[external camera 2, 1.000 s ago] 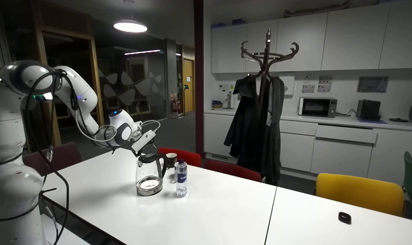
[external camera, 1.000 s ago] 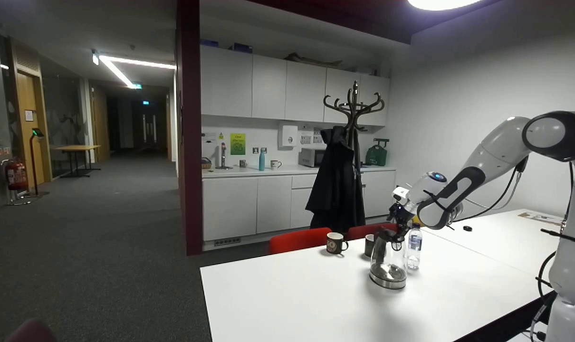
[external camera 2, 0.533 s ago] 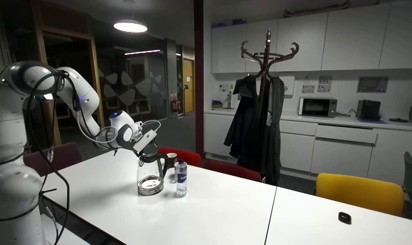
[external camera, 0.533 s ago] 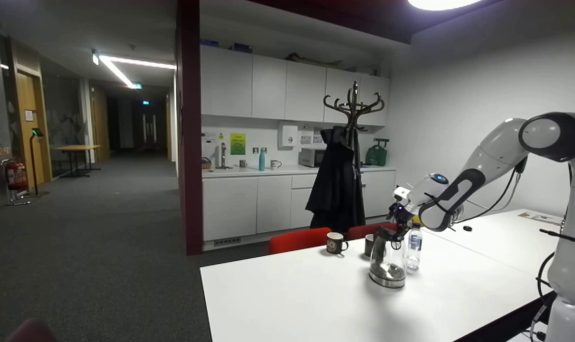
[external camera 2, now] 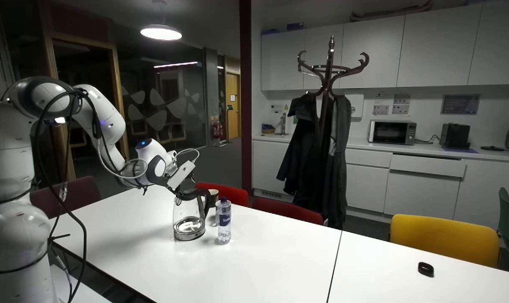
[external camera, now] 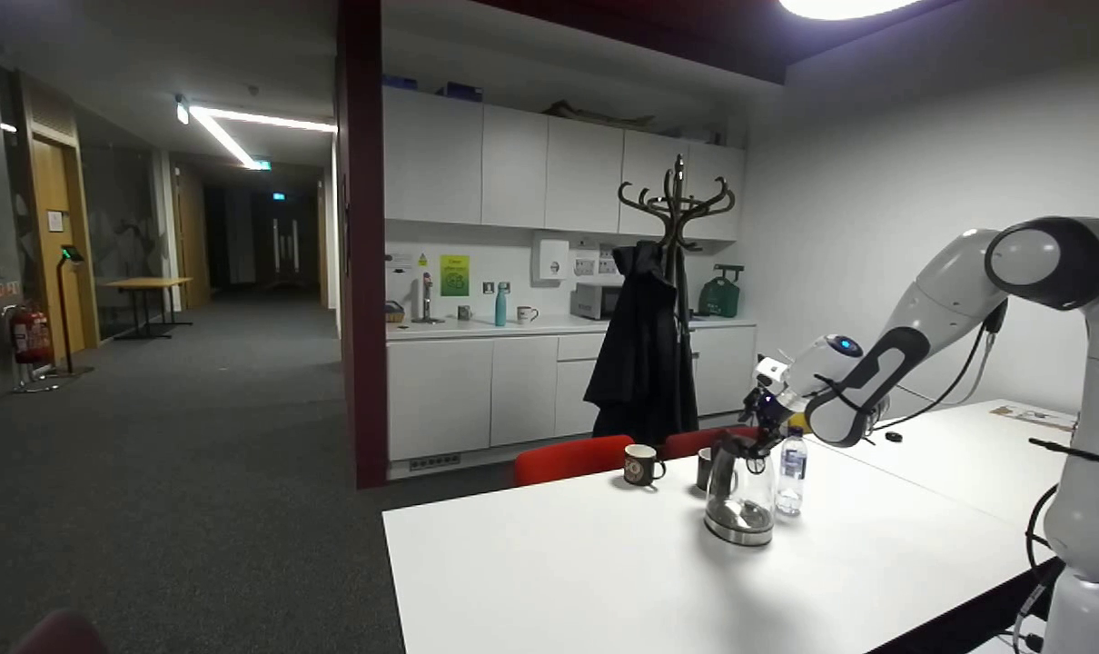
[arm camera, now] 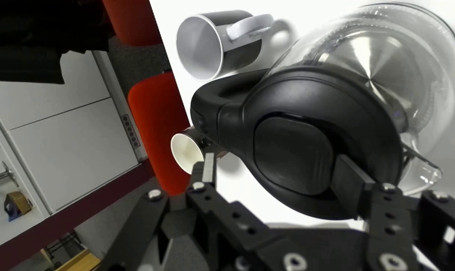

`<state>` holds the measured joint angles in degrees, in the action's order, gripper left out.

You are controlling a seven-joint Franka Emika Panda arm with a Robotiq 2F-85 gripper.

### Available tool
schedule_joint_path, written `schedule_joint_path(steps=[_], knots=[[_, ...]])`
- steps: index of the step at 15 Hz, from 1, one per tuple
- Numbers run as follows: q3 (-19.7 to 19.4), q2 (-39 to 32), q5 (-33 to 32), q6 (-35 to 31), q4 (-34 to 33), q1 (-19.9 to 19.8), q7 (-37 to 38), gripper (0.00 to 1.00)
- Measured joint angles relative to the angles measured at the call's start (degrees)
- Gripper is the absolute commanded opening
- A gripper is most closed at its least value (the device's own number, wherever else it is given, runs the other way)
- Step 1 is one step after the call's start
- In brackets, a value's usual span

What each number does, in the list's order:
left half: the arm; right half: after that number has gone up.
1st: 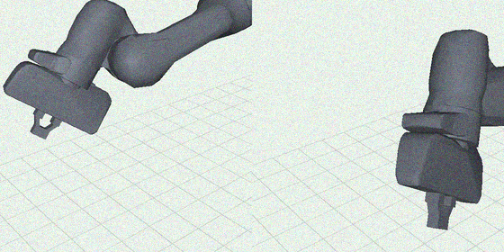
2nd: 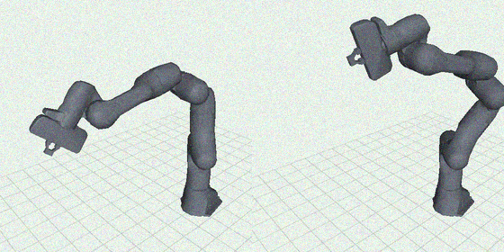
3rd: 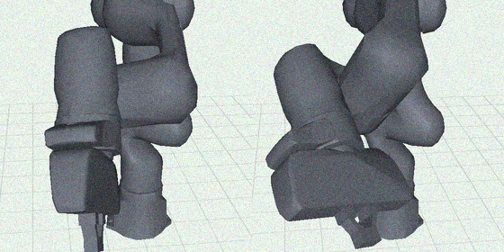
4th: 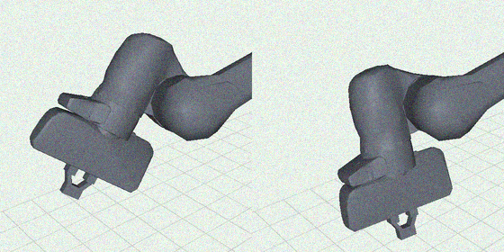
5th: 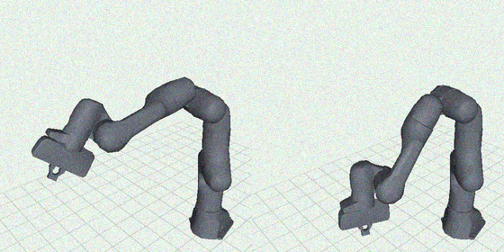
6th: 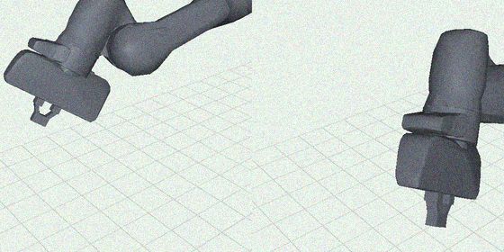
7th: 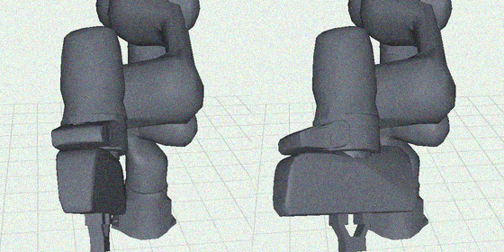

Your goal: Open the kettle

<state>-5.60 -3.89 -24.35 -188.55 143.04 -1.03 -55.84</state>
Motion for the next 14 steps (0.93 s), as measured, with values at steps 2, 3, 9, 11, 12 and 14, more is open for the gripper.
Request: schedule_joint_path(steps=[2,3,9,11,12,14], knots=[[0.0,0.0,-0.3,0.0,0.0,-0.2,-0.1,0.35],[0.0,0.0,-0.6,0.0,0.0,-0.4,-0.1,0.27],[0.0,0.0,-1.8,-0.4,-0.1,-0.6,-0.1,0.0],[0.0,0.1,-2.1,-1.6,-0.4,-0.6,-0.3,0.01],[0.0,0.2,-2.2,-2.1,-0.6,-0.6,-0.3,0.01],[-0.3,0.3,-2.2,-3.2,-0.8,-0.4,-0.8,0.0]])
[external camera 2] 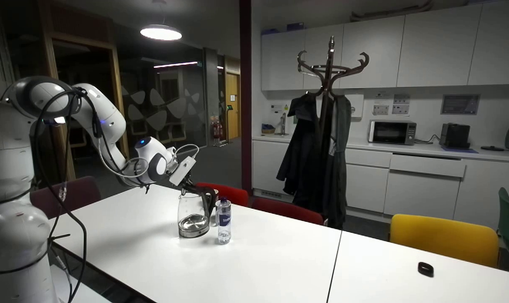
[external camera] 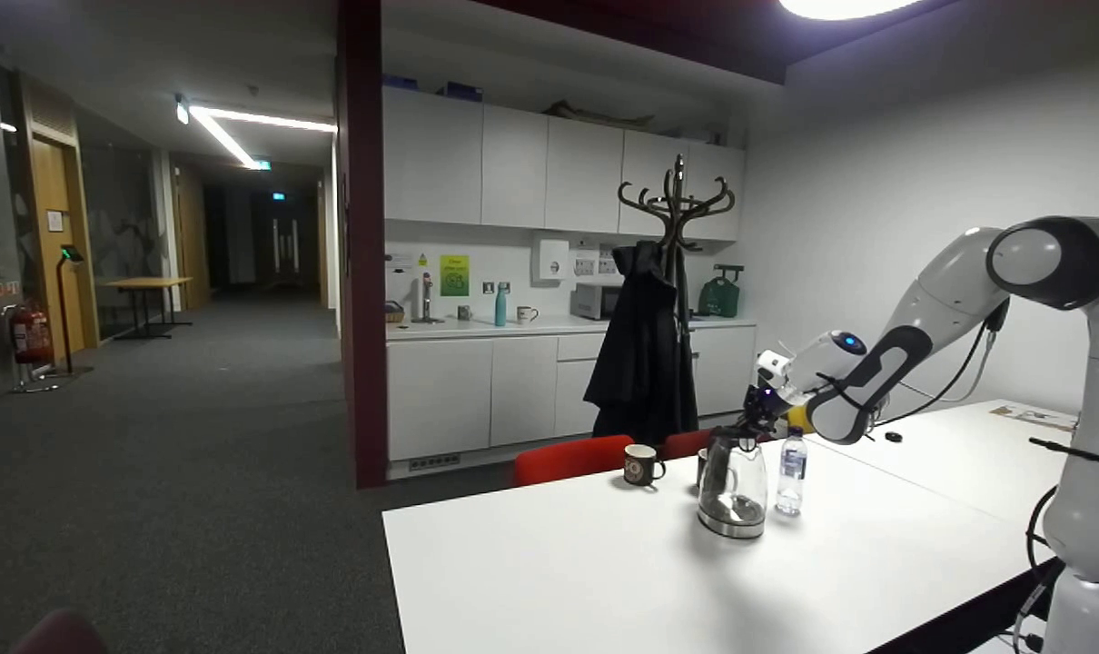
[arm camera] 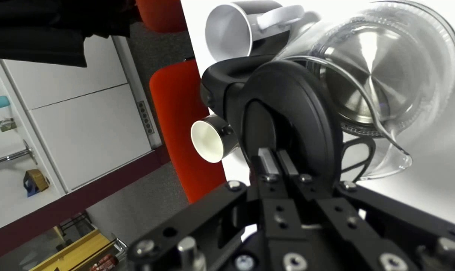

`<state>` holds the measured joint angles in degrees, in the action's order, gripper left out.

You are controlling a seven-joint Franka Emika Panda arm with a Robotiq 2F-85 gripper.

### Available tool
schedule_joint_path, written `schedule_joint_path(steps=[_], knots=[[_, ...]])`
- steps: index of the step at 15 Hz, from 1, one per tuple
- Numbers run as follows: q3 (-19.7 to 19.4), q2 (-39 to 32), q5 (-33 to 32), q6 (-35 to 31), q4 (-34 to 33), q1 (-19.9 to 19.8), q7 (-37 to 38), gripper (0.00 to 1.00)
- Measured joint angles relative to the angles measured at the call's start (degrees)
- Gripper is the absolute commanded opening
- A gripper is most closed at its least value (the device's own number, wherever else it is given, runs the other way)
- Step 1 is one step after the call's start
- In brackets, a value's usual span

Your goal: Open the kettle

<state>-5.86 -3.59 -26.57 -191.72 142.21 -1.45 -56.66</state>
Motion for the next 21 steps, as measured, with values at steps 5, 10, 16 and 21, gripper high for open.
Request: schedule_joint_path(steps=[5,10,16,21], knots=[[-0.6,0.0,0.8,-2.3,-0.2,0.9,-2.4,0.34],[-0.6,0.1,2.7,-2.3,-0.3,2.4,-2.8,0.73],[-0.6,0.4,5.0,-2.3,-1.2,4.1,-2.8,1.0],[-0.5,1.6,7.1,-2.3,-1.9,5.5,-2.8,1.0]])
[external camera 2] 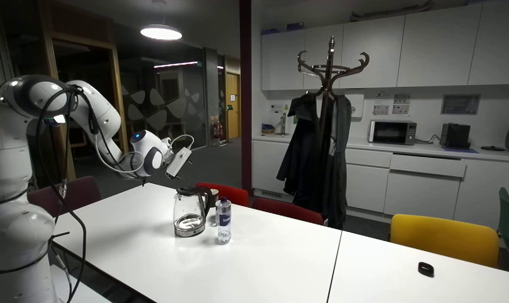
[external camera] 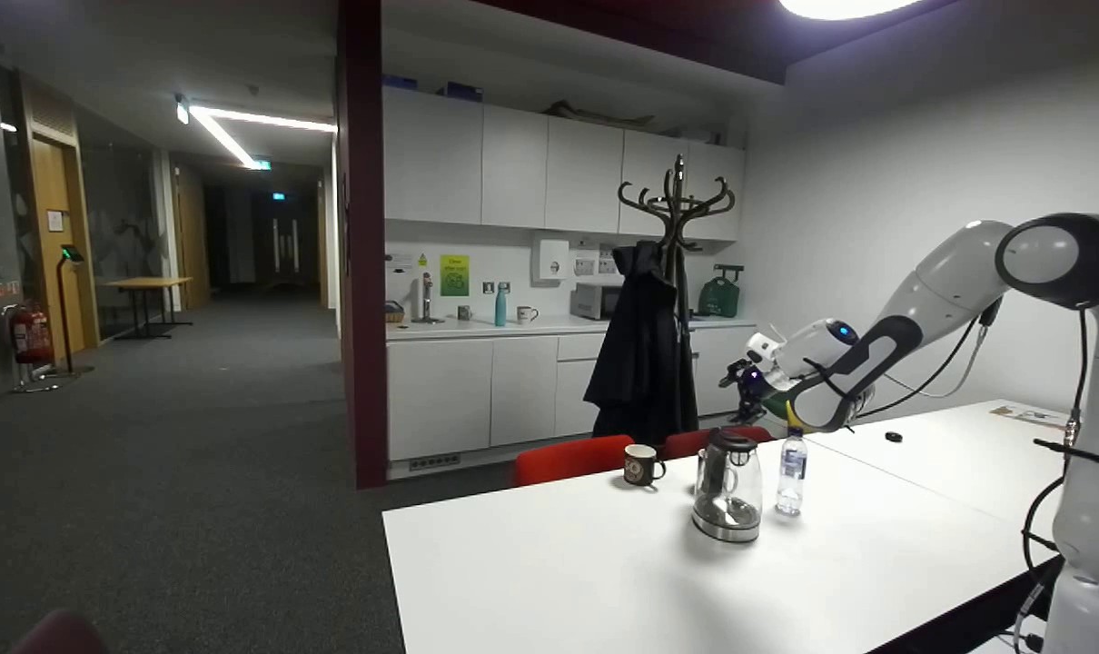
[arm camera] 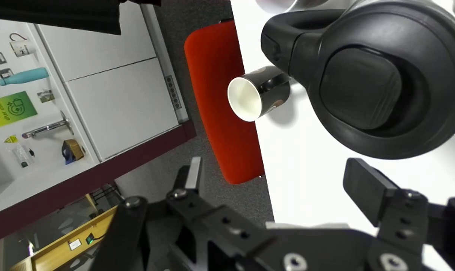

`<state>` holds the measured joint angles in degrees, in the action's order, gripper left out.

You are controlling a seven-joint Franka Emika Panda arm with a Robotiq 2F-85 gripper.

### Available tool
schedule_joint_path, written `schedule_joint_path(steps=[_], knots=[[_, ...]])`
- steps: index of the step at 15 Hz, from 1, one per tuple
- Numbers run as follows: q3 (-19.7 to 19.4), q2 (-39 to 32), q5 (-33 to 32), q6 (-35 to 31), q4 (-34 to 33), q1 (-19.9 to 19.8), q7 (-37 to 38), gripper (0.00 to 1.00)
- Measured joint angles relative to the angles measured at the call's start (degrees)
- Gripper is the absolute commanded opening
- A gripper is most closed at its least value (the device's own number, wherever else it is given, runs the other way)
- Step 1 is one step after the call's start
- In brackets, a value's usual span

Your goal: Open the kettle

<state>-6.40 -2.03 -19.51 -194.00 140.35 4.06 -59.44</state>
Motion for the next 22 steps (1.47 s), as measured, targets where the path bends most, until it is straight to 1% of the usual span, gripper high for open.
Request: schedule_joint_path(steps=[4,7,10,14,18,22], knots=[[0.1,0.8,1.5,0.0,-0.6,0.9,0.1,1.0],[0.5,1.6,4.2,0.3,-0.7,1.4,0.8,1.0],[1.4,2.8,6.9,3.0,-0.7,2.1,3.0,1.0],[4.3,5.6,7.2,11.3,-0.7,2.2,9.9,1.0],[5.5,8.8,11.1,21.1,-0.7,4.8,10.9,1.0],[5.7,11.9,15.7,31.6,-0.7,7.0,10.9,1.0]])
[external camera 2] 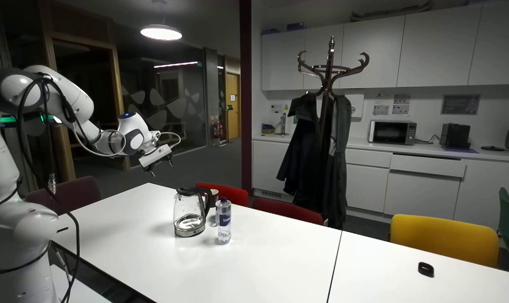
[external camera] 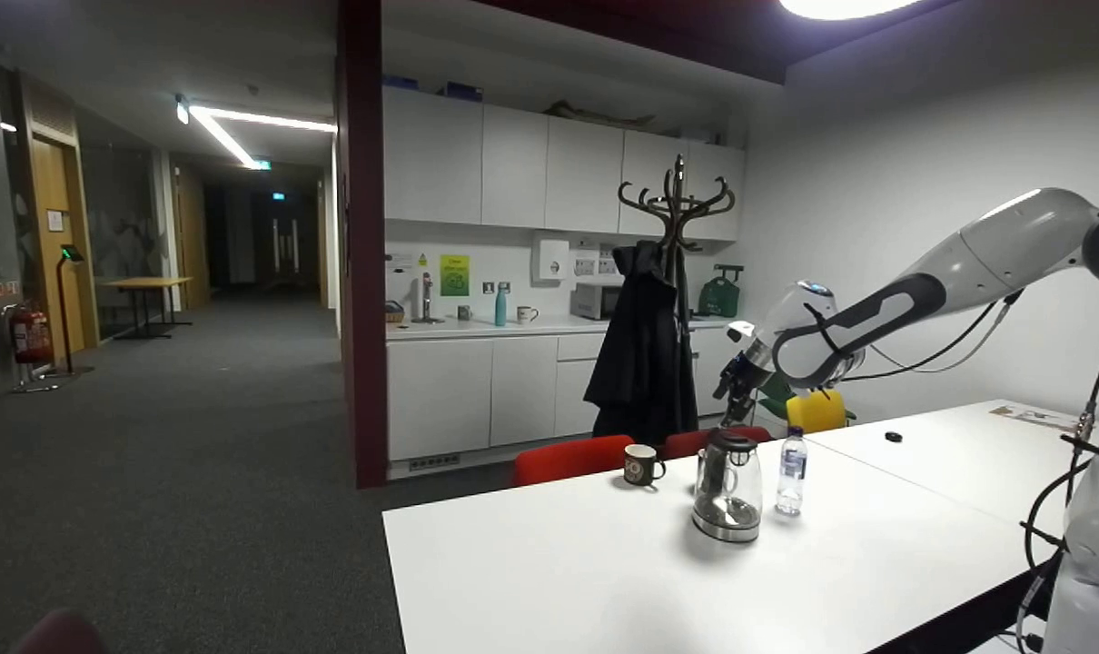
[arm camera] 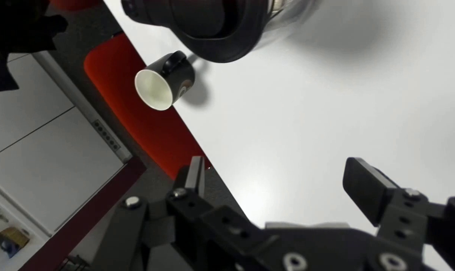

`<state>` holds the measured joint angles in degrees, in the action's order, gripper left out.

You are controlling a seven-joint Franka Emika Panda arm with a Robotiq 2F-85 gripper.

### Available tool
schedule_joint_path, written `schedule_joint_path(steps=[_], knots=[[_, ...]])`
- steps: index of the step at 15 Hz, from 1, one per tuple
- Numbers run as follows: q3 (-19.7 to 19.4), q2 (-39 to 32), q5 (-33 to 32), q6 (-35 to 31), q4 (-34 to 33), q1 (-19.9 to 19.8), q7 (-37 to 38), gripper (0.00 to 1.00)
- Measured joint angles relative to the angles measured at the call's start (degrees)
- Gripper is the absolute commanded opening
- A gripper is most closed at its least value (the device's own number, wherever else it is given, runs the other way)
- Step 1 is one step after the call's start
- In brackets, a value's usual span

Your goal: Open the kettle

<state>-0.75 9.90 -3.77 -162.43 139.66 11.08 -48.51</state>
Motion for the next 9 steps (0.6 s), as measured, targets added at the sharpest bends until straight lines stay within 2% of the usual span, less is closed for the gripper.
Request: schedule_joint_path(steps=[5,9], knots=[[0.3,4.6,2.4,12.0,0.1,0.4,0.4,1.0],[0.3,7.7,1.5,15.4,1.1,0.0,0.4,1.0]])
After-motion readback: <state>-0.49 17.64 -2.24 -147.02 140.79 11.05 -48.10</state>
